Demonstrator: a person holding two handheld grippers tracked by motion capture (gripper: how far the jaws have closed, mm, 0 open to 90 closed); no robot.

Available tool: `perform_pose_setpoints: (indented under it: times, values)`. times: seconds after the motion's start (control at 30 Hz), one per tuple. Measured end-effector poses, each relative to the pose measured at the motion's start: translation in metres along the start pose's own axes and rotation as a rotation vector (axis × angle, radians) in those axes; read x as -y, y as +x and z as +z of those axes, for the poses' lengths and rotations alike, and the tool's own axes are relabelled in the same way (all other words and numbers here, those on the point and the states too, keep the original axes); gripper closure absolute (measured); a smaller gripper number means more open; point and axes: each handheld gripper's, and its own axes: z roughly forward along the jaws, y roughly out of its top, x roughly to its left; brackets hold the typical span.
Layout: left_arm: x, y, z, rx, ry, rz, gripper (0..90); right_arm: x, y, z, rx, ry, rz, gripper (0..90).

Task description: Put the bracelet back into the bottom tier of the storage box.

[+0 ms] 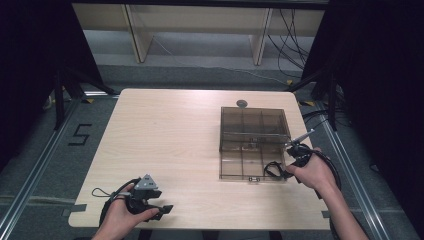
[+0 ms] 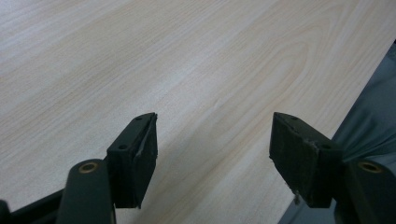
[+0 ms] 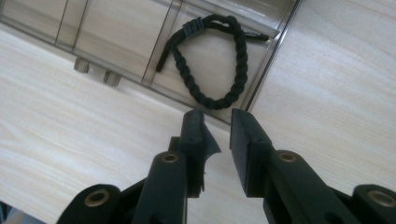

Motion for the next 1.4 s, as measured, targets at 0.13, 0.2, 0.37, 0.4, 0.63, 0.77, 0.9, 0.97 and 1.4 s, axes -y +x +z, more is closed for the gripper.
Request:
perform_pose_setpoints:
  times: [0.13,0.2,0.37,0.4,0.63,0.77,0.9,0.97,1.4]
  values:
    - [0.0,0.0,0.0,-0.001,0.001,0.001,32.5,0.008,0.0,-0.002,-0.005,-0.008,-0.003,73.3]
    - [0.0,0.001,0.0,0.003,0.013,-0.003,32.4,0.013,0.0,-0.003,-0.004,-0.009,0.0,72.9]
    - [0.0,0.001,-0.001,-0.013,0.007,-0.005,32.5,0.025,-0.003,0.0,0.0,-0.019,0.008,71.3]
    - [0.001,0.0,-0.001,0.002,-0.007,-0.009,32.5,0.028,-0.003,0.001,0.002,-0.023,0.012,71.1]
    - [0.001,0.001,-0.001,-0.01,0.003,-0.004,32.5,0.046,-0.006,0.004,-0.021,-0.052,0.03,69.1]
    - [0.0,0.002,-0.001,-0.011,-0.001,0.007,32.5,0.055,-0.009,0.009,-0.013,-0.054,0.054,67.9]
    - [0.0,0.001,-0.001,-0.006,-0.001,-0.002,32.5,0.064,-0.01,0.015,-0.029,-0.048,0.084,66.3]
    - [0.0,0.001,-0.001,-0.009,-0.003,-0.004,32.5,0.066,-0.012,0.018,-0.038,-0.066,0.072,66.1]
    - [0.001,0.002,-0.004,-0.004,-0.012,0.001,32.5,0.081,-0.018,0.023,-0.029,-0.245,0.044,62.7]
